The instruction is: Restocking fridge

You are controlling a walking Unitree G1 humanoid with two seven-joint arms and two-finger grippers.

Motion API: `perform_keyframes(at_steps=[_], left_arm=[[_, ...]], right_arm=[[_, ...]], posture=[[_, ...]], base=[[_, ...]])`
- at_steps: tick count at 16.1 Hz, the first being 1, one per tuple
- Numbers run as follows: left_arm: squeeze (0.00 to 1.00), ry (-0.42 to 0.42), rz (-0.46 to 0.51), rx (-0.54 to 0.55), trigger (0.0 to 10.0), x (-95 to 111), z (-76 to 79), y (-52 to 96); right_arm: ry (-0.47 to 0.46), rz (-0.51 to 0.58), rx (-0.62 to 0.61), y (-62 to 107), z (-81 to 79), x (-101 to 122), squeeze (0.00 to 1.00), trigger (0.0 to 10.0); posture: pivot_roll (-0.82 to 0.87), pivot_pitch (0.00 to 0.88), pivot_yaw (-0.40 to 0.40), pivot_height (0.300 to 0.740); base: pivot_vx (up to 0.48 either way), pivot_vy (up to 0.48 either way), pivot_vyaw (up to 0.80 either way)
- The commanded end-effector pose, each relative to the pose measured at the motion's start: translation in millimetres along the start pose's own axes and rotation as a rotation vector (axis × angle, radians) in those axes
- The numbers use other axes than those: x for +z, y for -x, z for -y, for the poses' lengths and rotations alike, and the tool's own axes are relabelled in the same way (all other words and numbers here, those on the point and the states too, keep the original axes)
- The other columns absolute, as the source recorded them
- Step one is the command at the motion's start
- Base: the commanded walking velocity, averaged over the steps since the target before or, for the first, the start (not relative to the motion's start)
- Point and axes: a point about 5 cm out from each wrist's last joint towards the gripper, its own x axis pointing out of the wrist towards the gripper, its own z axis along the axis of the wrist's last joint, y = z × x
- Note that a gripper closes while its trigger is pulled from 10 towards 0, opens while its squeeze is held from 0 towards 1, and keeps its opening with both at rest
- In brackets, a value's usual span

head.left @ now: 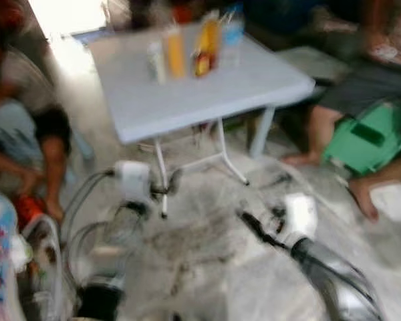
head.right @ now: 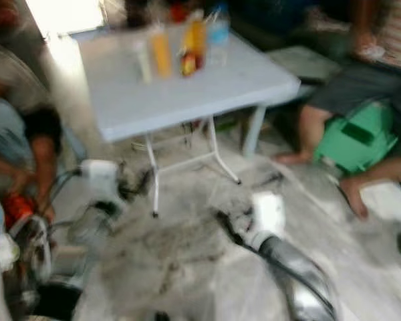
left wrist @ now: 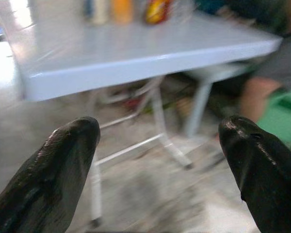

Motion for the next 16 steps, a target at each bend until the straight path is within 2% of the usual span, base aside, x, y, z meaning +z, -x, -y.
perform_keyframes(at_steps=[1,5,7,12,16], left_arm=[[0.0,-0.003,0.023,-0.028,10.0,5.7,9.7,-4.1],[0.0,-0.004,0.021,-0.026,10.0,5.7,9.3,-4.6],[0.0,-0.003,0.021,-0.027,10.0,5.8,9.0,-4.9],[0.0,0.001,0.024,-0.037,10.0,6.0,10.9,-5.9],[0.0,0.004,0.015,-0.009,10.0,4.4,8.3,-5.9]], right_arm=[[0.005,-0.011,-0.028,6.4,8.0,-2.6,0.0,10.0],[0.002,-0.012,-0.03,6.0,8.2,-2.6,0.0,10.0],[-0.015,-0.011,-0.039,5.7,9.3,-3.0,0.0,10.0],[-0.016,-0.013,-0.038,5.4,10.3,-3.1,0.0,10.0],[-0.014,-0.016,-0.038,5.1,10.4,-3.4,0.0,10.0]], posture=[[-0.06,0.0,0.004,0.74],[-0.06,0.0,0.004,0.74],[-0.06,0.0,0.005,0.74],[-0.06,0.0,0.004,0.74],[-0.06,0.0,0.002,0.74]], base=[[0.48,0.0,0.8],[0.48,0.0,0.77],[0.48,0.0,0.0],[0.0,0.0,0.0],[0.0,-0.42,0.0]])
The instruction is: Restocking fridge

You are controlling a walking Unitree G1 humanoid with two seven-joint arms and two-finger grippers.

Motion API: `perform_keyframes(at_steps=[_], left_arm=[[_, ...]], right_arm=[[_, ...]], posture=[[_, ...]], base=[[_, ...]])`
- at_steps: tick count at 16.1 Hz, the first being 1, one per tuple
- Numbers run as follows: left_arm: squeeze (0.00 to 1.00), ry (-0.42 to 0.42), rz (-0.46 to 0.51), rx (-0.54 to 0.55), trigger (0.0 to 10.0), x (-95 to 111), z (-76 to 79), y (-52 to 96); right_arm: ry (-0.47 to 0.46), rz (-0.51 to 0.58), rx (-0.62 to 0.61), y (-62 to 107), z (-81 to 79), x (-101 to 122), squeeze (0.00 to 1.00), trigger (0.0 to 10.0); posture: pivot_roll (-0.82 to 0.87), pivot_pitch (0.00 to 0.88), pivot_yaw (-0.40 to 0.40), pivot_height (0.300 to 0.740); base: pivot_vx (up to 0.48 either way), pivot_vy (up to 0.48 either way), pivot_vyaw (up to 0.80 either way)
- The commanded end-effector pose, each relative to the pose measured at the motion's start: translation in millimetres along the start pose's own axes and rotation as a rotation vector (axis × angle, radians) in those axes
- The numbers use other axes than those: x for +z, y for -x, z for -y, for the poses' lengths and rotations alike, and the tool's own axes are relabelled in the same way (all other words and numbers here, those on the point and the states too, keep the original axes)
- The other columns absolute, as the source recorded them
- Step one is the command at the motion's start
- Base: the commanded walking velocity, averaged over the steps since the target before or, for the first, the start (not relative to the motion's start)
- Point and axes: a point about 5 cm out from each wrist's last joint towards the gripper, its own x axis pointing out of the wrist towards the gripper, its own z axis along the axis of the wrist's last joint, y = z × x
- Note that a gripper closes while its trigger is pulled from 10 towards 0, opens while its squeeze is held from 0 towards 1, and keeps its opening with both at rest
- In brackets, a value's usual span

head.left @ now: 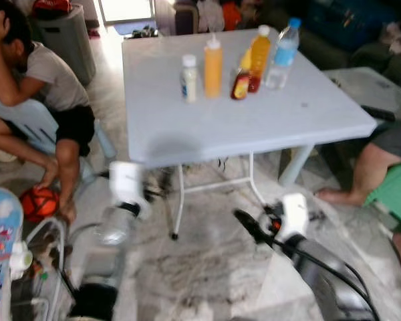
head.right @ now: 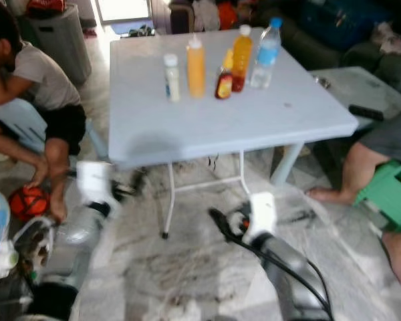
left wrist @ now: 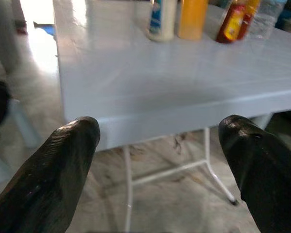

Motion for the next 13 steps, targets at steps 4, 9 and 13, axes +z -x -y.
perform_keyframes(at_steps=[4,9,13], left_arm=[[0.0,-0.003,0.008,-0.039,10.0,1.4,13.1,-2.8],[0.0,-0.01,0.008,-0.038,10.0,1.5,13.3,-2.9],[0.0,-0.043,0.022,0.014,10.0,4.0,10.4,-5.1]], right_arm=[[0.009,0.003,-0.03,5.3,8.7,2.5,0.0,10.0],[0.007,0.006,-0.031,5.0,8.6,2.8,0.0,10.0],[0.029,0.016,-0.03,5.2,8.2,5.6,0.0,10.0]], posture=[[-0.06,0.0,0.004,0.74],[-0.06,0.0,0.007,0.74],[-0.06,0.0,0.002,0.74]], base=[[0.0,-0.48,0.0],[0.0,-0.461,0.0],[0.0,0.0,0.0]])
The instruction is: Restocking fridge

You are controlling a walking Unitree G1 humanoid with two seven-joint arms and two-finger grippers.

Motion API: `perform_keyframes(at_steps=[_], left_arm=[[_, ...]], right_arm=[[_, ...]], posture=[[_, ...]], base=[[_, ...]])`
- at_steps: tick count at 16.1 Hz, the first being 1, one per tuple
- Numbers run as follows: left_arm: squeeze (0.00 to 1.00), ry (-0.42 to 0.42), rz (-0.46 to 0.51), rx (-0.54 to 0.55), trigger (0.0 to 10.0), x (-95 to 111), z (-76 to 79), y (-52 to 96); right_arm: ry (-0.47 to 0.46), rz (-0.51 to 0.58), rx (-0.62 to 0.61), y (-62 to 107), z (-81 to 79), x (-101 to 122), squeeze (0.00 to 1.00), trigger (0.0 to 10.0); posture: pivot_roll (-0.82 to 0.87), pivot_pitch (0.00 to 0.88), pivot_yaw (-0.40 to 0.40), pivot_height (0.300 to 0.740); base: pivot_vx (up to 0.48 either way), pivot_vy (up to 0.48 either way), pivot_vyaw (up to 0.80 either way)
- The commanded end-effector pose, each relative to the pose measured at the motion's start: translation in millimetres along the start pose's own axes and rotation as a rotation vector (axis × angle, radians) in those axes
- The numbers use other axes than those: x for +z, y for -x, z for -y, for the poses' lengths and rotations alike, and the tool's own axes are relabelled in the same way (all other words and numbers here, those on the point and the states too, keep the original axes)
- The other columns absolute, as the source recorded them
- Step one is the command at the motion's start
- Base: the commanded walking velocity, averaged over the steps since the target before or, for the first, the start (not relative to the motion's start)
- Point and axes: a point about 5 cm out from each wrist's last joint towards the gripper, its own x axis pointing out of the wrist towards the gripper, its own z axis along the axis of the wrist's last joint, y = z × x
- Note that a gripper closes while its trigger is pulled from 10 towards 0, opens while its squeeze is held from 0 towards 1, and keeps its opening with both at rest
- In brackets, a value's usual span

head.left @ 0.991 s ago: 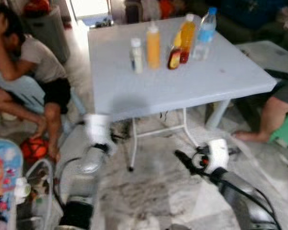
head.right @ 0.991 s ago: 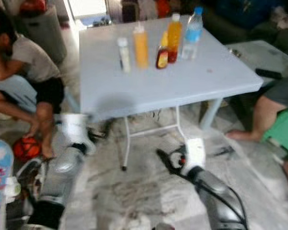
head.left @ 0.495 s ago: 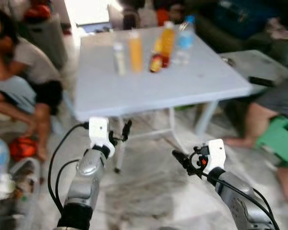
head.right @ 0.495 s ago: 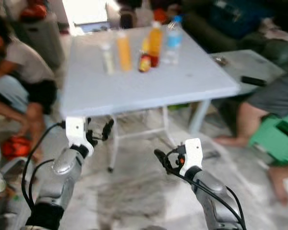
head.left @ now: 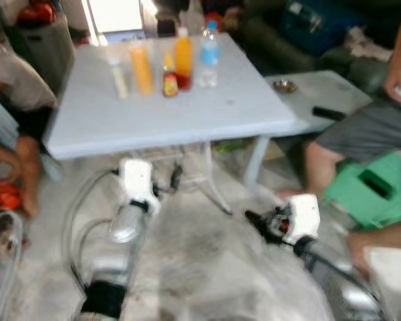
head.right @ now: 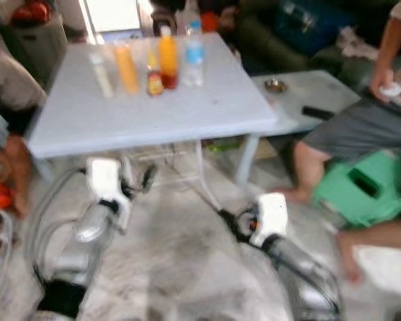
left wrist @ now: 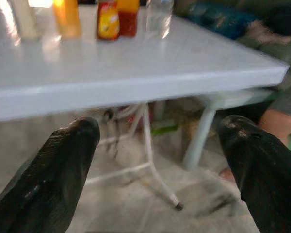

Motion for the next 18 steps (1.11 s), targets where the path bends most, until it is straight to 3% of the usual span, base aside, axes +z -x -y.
perform_keyframes(at_steps=[1,5,8,10,13,16,18], left_arm=[[0.0,-0.021,0.016,0.035,10.0,4,-4.8,-1.0],[0.0,-0.073,0.023,0.067,10.0,12,-13.9,3.1],[0.0,-0.097,0.038,0.014,10.0,13,-4.4,10.3],[0.0,-0.128,0.017,-0.025,10.0,9,-0.6,15.9],[0.0,-0.098,0.023,0.01,10.0,8,-10.4,26.9],[0.0,-0.077,0.027,0.028,10.0,5,-18.1,38.3],[0.0,-0.09,0.043,0.01,10.0,6,-19.1,41.4]], right_arm=[[0.043,0.028,0.021,-1.0,-3.1,10,0.0,10.0],[0.097,0.068,0.005,-4.0,-3.7,21,0.0,10.0],[0.121,0.108,-0.037,-6.7,-2.9,28,0.0,10.0],[0.124,0.153,-0.104,-5.4,-2.9,30,0.0,10.0],[0.062,0.278,-0.289,8.9,10.8,37,0.0,10.0],[0.144,0.35,-0.398,28.4,18.1,41,0.0,10.0],[0.144,0.388,-0.425,30.1,19.2,45,0.0,10.0]], posture=[[-0.06,0.0,0.003,0.74],[-0.05,0.002,0.01,0.74],[-0.06,0.001,0.009,0.74],[-0.06,0.0,0.028,0.74],[-0.07,0.0,0.021,0.74],[-0.06,0.0,0.022,0.74],[-0.07,0.0,0.019,0.74]], base=[[0.0,0.0,0.8],[0.0,0.0,0.8],[0.0,0.0,0.8],[0.0,0.0,0.0],[0.0,0.0,0.0],[0.0,0.0,0.0],[0.0,0.0,0.0]])
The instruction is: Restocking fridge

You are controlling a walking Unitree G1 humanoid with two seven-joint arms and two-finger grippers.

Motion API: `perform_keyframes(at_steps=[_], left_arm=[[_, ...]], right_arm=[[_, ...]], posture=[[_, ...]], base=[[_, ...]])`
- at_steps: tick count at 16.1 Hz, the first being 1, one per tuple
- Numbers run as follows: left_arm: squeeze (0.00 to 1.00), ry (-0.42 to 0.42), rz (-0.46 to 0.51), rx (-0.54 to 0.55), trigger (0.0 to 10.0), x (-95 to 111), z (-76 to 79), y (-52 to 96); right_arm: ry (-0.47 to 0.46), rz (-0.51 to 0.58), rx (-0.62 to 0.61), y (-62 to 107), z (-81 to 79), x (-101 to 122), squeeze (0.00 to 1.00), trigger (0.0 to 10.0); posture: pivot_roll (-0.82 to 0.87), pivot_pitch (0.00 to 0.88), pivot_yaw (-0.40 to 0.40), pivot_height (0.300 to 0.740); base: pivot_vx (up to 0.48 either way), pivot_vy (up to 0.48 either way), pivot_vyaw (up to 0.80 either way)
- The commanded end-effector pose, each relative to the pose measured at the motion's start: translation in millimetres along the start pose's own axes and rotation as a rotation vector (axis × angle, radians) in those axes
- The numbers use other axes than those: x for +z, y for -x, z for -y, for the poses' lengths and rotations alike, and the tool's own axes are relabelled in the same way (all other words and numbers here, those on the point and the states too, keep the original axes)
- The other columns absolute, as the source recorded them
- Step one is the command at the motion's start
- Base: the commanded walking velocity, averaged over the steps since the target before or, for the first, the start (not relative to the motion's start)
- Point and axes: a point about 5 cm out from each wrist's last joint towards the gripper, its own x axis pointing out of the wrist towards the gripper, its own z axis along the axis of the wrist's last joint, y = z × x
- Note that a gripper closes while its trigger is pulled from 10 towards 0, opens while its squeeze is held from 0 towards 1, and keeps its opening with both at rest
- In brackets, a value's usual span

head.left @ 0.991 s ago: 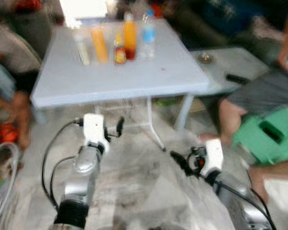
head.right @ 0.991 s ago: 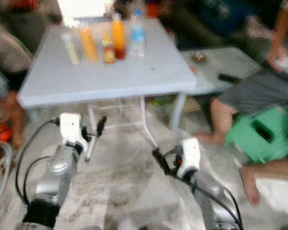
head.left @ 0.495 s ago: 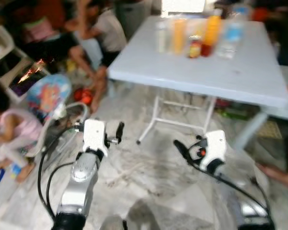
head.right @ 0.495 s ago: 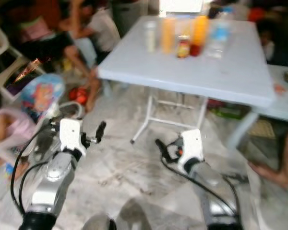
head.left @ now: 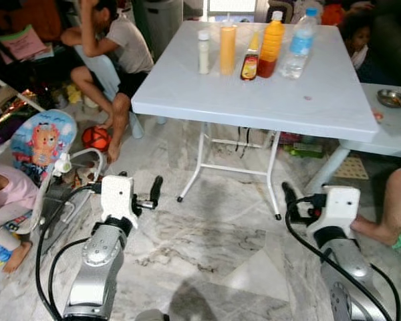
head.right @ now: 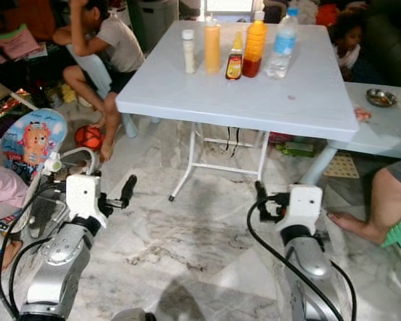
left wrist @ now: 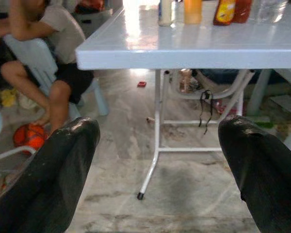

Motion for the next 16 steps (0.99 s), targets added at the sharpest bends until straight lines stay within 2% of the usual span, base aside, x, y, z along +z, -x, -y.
perform_keyframes(at_steps=[1,3,6,10,16], left_arm=[[0.0,0.003,0.015,0.019,10.0,2,-7.6,3.9],[0.0,0.002,0.011,0.022,10.0,1,-9.4,4.6],[0.0,0.015,0.008,-0.009,10.0,1,-4.2,1.0],[0.0,0.061,-0.014,0.004,10.0,-4,-9.5,3.6],[0.0,0.035,0.026,-0.056,10.0,5,-3.3,-5.7]], right_arm=[[0.015,0.055,-0.016,-1.7,-3.0,10,0.0,10.0],[0.021,0.059,-0.026,-1.0,-4.5,10,0.0,10.0],[0.034,0.073,-0.036,-0.2,-6.3,10,0.0,10.0],[0.055,0.106,-0.056,3.7,-4.0,16,0.0,10.0],[0.055,0.135,-0.034,-12.7,-7.9,27,0.0,10.0]], posture=[[-0.07,0.0,0.018,0.74],[-0.08,0.0,0.019,0.74],[-0.09,0.0,0.027,0.74],[-0.11,0.0,0.037,0.74],[-0.11,0.0,0.045,0.74]], base=[[0.0,0.0,0.0],[0.0,0.0,0.0],[0.0,0.0,0.0],[0.0,0.0,0.0],[0.393,0.0,0.0]])
